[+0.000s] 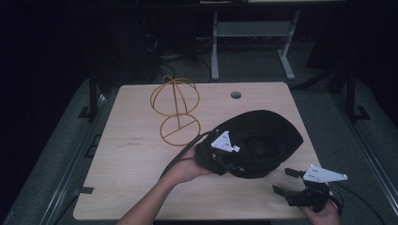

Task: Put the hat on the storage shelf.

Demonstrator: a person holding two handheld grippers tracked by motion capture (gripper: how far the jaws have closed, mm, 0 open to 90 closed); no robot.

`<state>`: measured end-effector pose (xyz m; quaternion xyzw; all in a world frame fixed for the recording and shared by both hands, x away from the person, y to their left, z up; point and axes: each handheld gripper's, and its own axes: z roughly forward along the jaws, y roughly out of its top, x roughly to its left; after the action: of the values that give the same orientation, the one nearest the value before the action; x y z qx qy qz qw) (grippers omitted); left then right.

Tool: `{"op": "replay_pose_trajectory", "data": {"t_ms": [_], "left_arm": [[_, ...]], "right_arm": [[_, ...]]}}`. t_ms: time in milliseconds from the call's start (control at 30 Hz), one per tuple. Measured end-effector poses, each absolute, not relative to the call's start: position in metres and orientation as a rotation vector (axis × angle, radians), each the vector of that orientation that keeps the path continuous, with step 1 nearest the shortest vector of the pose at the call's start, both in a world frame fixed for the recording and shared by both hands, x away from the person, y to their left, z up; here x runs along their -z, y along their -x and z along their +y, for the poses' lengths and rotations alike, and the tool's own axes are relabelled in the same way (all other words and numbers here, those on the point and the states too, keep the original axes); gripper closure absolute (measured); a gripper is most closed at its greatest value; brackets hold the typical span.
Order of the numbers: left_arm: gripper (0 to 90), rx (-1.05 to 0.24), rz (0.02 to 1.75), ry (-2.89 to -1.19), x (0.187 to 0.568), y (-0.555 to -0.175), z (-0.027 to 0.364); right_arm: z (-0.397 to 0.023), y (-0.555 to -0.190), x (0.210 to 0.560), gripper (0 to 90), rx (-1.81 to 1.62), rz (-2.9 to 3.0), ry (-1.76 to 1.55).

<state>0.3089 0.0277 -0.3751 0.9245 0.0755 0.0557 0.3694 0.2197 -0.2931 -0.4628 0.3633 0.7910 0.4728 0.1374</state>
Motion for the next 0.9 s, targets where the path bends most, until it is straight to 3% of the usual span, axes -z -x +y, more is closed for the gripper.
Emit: {"op": "replay_pose_trajectory", "data": {"t_ms": [167, 300, 900], "left_arm": [[71.1, -0.191, 0.150, -2.319, 0.373, -0.304, 0.025], [80.2, -0.179, 0.143, -2.286, 0.371, -0.303, 0.022], [84.9, -0.042, 0.164, -2.159, 0.363, -0.297, 0.020]], "right_arm": [[-0.291, -0.221, 0.462, 16.4, -1.368, 2.289, -1.050], [-0.288, -0.222, 0.462, 16.4, -1.368, 2.277, -1.050], [-0.274, -0.230, 0.459, 17.1, -1.383, 2.149, -1.123]]}}
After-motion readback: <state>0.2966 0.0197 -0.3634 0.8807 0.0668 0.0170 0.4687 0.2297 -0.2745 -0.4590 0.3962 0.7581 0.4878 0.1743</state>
